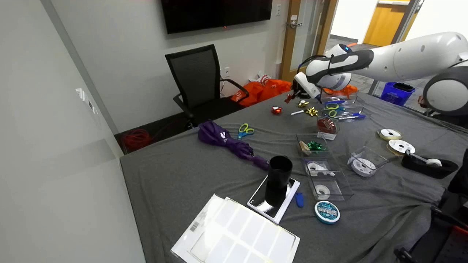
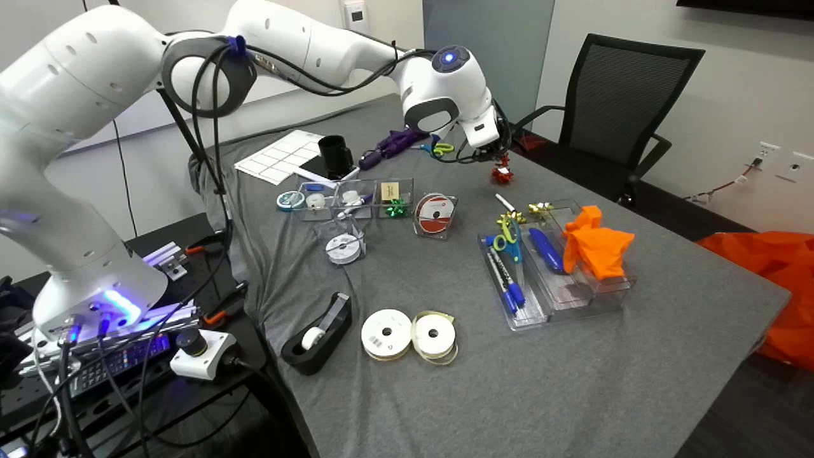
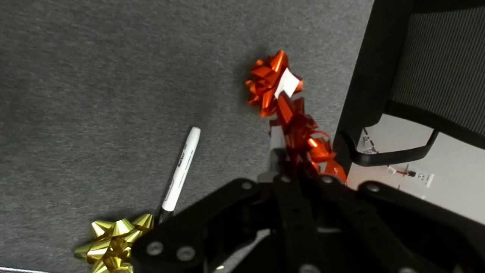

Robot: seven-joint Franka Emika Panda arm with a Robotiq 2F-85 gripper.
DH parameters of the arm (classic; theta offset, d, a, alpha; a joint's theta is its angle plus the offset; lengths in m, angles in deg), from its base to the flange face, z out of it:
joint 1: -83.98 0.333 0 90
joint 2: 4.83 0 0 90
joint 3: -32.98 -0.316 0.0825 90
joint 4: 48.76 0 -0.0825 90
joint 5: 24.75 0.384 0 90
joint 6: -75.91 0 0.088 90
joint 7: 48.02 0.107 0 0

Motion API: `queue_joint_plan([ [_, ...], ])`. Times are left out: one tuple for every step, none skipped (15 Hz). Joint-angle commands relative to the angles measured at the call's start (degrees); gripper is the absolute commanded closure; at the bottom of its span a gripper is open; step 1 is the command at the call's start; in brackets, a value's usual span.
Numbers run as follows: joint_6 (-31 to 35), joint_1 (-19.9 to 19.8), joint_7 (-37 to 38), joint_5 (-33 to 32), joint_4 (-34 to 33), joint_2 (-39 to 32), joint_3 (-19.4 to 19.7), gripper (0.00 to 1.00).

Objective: Remove the red and green ribbon from the top compartment of the clear case on the left and put them on the table

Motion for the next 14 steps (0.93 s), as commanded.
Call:
queue_joint_plan([
  [-0.7, -0.1, 6.5, -5.0, -6.0, -4.1, 0.9, 0.6],
  [-1.0, -0.2, 7.4, -6.1, -6.3, -4.4, 0.6, 0.53],
  [-1.4, -0.3, 8.2, -7.0, -6.9, -4.7, 0.4, 0.45],
  [-1.6, -0.4, 8.7, -7.7, -7.1, -4.8, 0.2, 0.39],
  [-2.0, -0.5, 9.1, -8.3, -7.3, -4.8, 0.0, 0.31],
  [-2.3, -0.6, 9.0, -8.7, -6.9, -4.4, -0.4, 0.25],
  [-2.9, -0.1, 8.1, -7.7, -6.0, -3.7, 0.3, 0.17],
  [-4.4, -0.2, 6.5, -7.9, -4.5, -2.5, -0.2, 0.11],
  [-5.5, -0.2, 5.2, -8.0, -3.2, -1.5, -0.6, 0.03],
  [-6.6, -0.2, 2.9, -8.0, -1.3, -0.1, -1.2, 0.01],
  [-8.4, -0.1, 0.4, -8.3, 0.9, 1.5, -1.5, 0.0],
  [-10.1, 0.0, -2.0, -8.4, 2.9, 3.0, -1.9, 0.0],
  [-11.5, 0.1, -4.1, -8.5, 4.5, 4.3, -2.0, 0.0],
  [-12.6, 0.0, -7.0, -8.2, 7.0, 6.4, -2.5, 0.0],
])
